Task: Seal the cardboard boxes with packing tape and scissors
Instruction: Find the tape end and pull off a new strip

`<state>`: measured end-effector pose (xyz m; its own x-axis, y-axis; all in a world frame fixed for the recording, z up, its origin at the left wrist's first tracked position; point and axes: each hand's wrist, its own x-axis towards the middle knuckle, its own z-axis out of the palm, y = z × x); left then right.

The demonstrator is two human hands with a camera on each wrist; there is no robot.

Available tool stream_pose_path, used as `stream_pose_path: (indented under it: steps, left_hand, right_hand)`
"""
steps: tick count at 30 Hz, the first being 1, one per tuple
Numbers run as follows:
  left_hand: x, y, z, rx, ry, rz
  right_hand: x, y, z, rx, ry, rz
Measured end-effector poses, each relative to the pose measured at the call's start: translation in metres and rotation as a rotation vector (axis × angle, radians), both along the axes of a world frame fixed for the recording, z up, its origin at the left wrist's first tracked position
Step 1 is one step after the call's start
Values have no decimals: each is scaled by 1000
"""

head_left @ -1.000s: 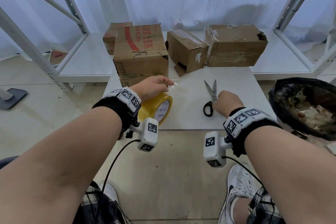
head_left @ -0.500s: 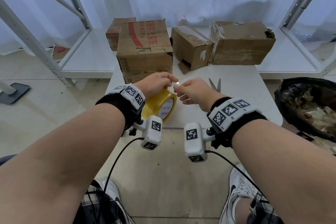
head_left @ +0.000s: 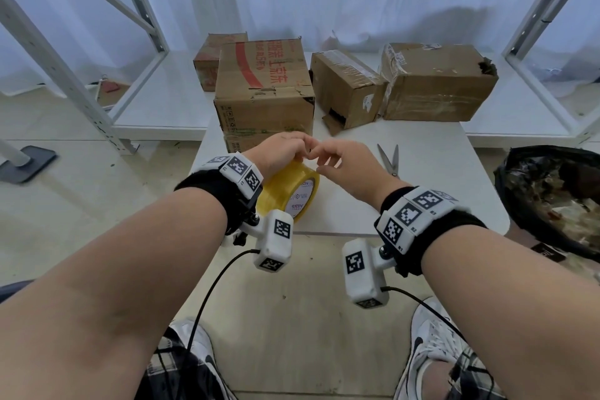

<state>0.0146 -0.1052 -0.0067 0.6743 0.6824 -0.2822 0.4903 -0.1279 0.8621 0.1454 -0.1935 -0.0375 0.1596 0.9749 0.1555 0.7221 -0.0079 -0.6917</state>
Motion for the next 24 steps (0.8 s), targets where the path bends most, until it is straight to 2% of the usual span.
stream_pose_path:
  steps: [9, 16, 19, 24]
  left_hand:
    - [-1, 4, 1, -39, 30, -22]
    - [-1, 7, 1, -36, 24, -73]
    - [-1, 7, 0, -6, 17, -80]
    - [1, 2, -3, 18, 39, -106]
  right_hand:
    - [0, 4, -3, 88, -45, 6]
    - [1, 4, -5, 19, -29, -18]
    - [-4, 5, -2, -78, 63, -57]
    - [-6, 4, 2, -165, 371, -190]
